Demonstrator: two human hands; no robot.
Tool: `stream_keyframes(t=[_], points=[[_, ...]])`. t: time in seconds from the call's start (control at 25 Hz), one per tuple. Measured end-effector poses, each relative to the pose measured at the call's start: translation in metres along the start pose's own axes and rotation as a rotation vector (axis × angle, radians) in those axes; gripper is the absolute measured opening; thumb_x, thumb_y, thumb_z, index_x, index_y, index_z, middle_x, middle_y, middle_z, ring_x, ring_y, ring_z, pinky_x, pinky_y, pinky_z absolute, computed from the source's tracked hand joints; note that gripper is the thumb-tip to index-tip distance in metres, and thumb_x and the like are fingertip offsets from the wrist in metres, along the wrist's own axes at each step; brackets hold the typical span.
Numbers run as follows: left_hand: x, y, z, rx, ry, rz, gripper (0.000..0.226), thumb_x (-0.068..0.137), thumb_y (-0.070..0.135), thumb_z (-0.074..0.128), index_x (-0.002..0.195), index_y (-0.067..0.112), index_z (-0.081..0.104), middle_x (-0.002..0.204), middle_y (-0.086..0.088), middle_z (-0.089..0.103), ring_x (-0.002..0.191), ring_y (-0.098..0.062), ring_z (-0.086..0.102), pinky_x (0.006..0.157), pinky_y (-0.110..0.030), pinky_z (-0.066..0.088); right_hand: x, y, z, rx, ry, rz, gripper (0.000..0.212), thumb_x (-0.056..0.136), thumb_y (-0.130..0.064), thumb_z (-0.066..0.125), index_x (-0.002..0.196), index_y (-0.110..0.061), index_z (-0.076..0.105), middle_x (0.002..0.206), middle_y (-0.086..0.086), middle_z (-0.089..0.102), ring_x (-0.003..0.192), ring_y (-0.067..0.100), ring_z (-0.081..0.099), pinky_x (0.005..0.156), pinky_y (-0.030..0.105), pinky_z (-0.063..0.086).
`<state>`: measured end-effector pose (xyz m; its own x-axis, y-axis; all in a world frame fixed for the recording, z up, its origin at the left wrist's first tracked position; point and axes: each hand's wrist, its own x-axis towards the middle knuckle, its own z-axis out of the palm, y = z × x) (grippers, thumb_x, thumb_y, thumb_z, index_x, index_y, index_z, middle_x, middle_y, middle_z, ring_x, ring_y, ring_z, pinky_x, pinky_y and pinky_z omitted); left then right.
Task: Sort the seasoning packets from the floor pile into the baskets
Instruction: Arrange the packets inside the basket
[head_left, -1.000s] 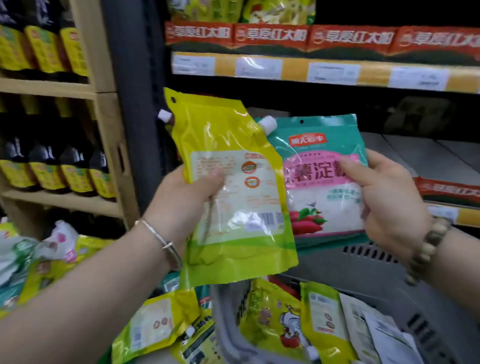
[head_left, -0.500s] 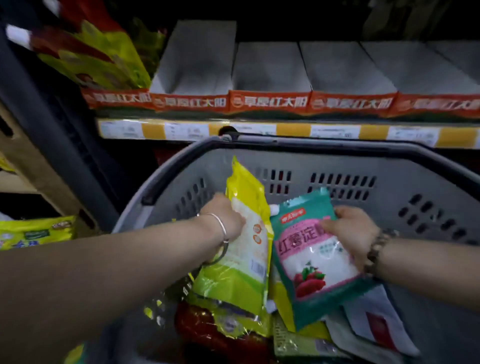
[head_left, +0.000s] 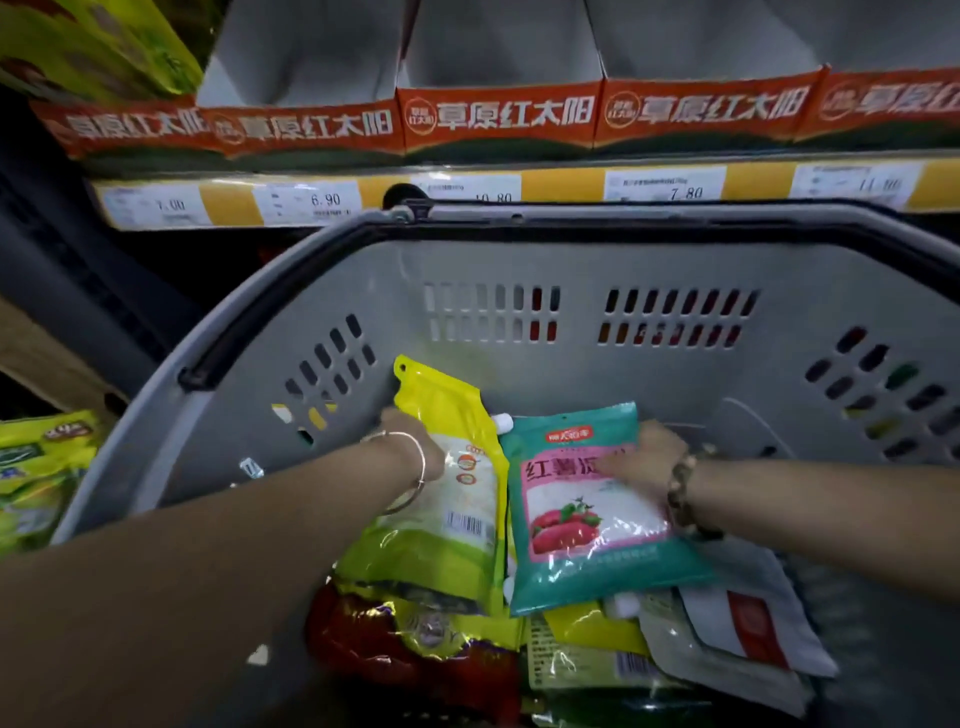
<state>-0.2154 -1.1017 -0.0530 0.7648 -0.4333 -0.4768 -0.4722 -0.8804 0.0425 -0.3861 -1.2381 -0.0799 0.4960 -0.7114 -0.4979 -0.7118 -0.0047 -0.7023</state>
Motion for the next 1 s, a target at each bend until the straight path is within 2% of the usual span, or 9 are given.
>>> stream_keyframes(t=[0.04, 0.12, 0.16, 0.28, 0.36, 0.44, 0.56, 0.84, 1.0], points=[[-0.001, -0.001, 0.000, 0.029, 0.079, 0.029, 0.081, 0.085, 0.035, 0.064, 0.142, 0.000, 0.018, 0.146, -0.018, 0.027, 0.134, -0.032, 0.032, 0.105, -0.037, 0.034, 0.005, -0.005, -0.003, -0.122, 0.008, -0.029, 0.035, 0.079, -0.012, 0.071, 0.111, -0.005, 0.060, 0.101, 0.011, 0.065, 0.078, 0.015, 0.065, 0.063, 0.022, 0.054], [0.001, -0.005, 0.001, 0.190, 0.267, 0.227, 0.103, 0.076, 0.049, 0.070, 0.145, 0.008, 0.006, 0.147, -0.017, 0.017, 0.137, -0.034, 0.023, 0.106, -0.043, 0.030, 0.011, -0.014, -0.008, -0.423, 0.087, -0.135, 0.070, 0.076, -0.031, 0.074, 0.133, -0.008, 0.040, 0.127, 0.014, 0.049, 0.109, 0.024, 0.055, 0.088, 0.032, 0.051], [0.001, -0.005, 0.005, 0.327, 0.227, 0.342, 0.112, 0.073, 0.058, 0.068, 0.147, 0.014, -0.002, 0.152, -0.016, 0.005, 0.141, -0.035, 0.010, 0.110, -0.046, 0.023, 0.012, -0.016, -0.007, -0.531, 0.077, -0.225, 0.084, 0.076, -0.042, 0.071, 0.142, -0.012, 0.029, 0.139, 0.013, 0.038, 0.124, 0.028, 0.044, 0.099, 0.035, 0.042], [0.001, -0.005, 0.008, 0.459, -0.258, 0.417, 0.125, 0.063, 0.073, 0.065, 0.145, 0.030, -0.020, 0.152, -0.009, -0.029, 0.140, -0.033, -0.025, 0.115, -0.055, 0.004, 0.004, -0.002, 0.006, -0.823, -0.230, -0.392, 0.104, 0.071, -0.071, 0.057, 0.149, -0.027, 0.005, 0.157, 0.003, 0.007, 0.143, 0.023, 0.011, 0.116, 0.042, 0.013], [0.005, -0.006, 0.002, 0.506, -0.425, 0.402, 0.133, 0.058, 0.071, 0.070, 0.141, 0.034, -0.028, 0.149, -0.009, -0.035, 0.140, -0.034, -0.024, 0.115, -0.055, 0.005, 0.003, 0.012, 0.010, -0.955, -0.351, -0.386, 0.114, 0.064, -0.082, 0.051, 0.148, -0.031, -0.006, 0.157, 0.000, -0.010, 0.145, 0.022, -0.005, 0.116, 0.050, 0.001], [0.003, -0.007, 0.001, 0.586, -0.449, 0.416, 0.136, 0.058, 0.068, 0.072, 0.137, 0.035, -0.033, 0.147, -0.010, -0.038, 0.141, -0.035, -0.019, 0.116, -0.053, 0.008, 0.002, 0.018, 0.011, -0.980, -0.394, -0.367, 0.121, 0.058, -0.086, 0.050, 0.147, -0.031, -0.011, 0.156, 0.001, -0.017, 0.144, 0.024, -0.012, 0.114, 0.050, -0.004], [-0.001, -0.005, 0.008, 0.657, -0.403, 0.434, 0.135, 0.061, 0.066, 0.072, 0.135, 0.033, -0.037, 0.144, -0.012, -0.041, 0.141, -0.036, -0.019, 0.115, -0.055, 0.006, -0.001, 0.022, 0.018, -1.026, -0.331, -0.393, 0.127, 0.047, -0.093, 0.037, 0.146, -0.032, -0.014, 0.155, 0.001, -0.021, 0.143, 0.024, -0.016, 0.111, 0.053, -0.008], [-0.003, -0.018, 0.020, 0.549, -0.291, 0.460, 0.138, 0.055, 0.064, 0.077, 0.140, 0.036, -0.028, 0.149, -0.011, -0.035, 0.141, -0.034, -0.020, 0.113, -0.059, 0.009, -0.006, 0.027, 0.027, -1.078, -0.224, -0.463, 0.133, 0.035, -0.098, 0.011, 0.145, -0.031, -0.017, 0.155, 0.000, -0.023, 0.142, 0.023, -0.019, 0.113, 0.055, -0.004], [-0.008, -0.013, 0.014, 0.581, -0.303, 0.432, 0.134, 0.055, 0.067, 0.075, 0.143, 0.037, -0.022, 0.154, -0.012, -0.023, 0.144, -0.035, -0.003, 0.114, -0.054, 0.017, -0.008, 0.023, 0.028, -1.133, -0.218, -0.477, 0.134, 0.033, -0.099, 0.005, 0.146, -0.029, -0.015, 0.156, 0.002, -0.018, 0.143, 0.024, -0.014, 0.114, 0.054, 0.000]])
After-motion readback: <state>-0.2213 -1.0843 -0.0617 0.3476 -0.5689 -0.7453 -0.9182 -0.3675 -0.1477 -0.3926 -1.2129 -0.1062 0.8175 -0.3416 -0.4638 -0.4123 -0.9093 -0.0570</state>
